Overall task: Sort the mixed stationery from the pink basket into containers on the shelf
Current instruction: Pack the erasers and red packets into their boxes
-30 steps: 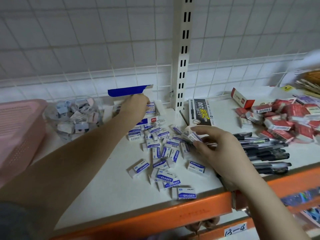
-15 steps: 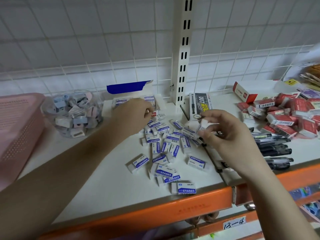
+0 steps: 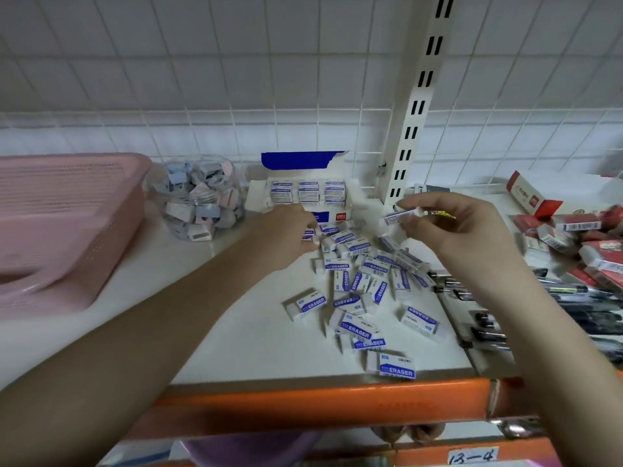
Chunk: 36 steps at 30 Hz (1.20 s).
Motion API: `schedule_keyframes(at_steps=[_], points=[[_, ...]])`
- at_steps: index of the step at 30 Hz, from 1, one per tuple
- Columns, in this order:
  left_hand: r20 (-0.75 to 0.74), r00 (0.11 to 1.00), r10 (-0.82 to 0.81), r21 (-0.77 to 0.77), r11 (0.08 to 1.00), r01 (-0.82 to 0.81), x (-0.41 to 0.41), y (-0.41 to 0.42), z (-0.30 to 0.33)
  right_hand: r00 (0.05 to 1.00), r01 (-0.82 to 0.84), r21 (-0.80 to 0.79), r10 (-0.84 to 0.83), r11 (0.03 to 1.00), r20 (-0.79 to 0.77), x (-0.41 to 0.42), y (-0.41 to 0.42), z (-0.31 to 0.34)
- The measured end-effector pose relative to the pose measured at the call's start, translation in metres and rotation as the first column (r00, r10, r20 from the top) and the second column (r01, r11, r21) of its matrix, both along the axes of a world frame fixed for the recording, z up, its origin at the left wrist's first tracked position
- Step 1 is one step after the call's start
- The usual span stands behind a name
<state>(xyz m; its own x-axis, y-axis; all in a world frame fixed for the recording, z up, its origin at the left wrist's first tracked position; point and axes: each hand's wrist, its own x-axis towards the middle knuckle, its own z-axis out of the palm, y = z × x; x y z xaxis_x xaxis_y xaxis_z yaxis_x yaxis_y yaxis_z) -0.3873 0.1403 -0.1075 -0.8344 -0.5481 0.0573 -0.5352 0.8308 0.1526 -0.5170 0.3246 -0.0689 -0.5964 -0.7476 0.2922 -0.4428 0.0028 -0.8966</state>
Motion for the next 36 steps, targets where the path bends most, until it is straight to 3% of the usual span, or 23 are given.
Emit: schedule_keyframes(at_steps=[8, 15, 18, 29, 36], points=[[0.016, 1.000, -0.025, 0.029, 0.999, 0.024, 0.025, 0.015, -0.007, 0.996, -0.064, 0.057, 0.067, 0.996, -0.059, -0.012, -0.035, 0.004], [-0.132, 0.990, 0.038, 0.135, 0.991, -0.020, 0.051, 0.029, -0.002, 0.982, -0.109, 0.113, 0.125, 0.988, -0.143, -0.008, -0.094, -0.006], [-0.175, 0.978, 0.115, 0.187, 0.979, -0.081, 0.058, 0.028, 0.000, 0.949, -0.112, 0.182, 0.160, 0.977, -0.272, -0.001, -0.122, -0.015], [-0.495, 0.762, 0.418, 0.369, 0.895, -0.251, 0.105, 0.048, 0.007, 0.839, -0.112, 0.385, 0.295, 0.916, -0.458, 0.014, -0.181, -0.031], [-0.520, 0.705, 0.483, 0.429, 0.861, -0.274, 0.116, 0.044, 0.006, 0.750, -0.073, 0.467, 0.358, 0.881, -0.557, 0.014, -0.191, -0.029]])
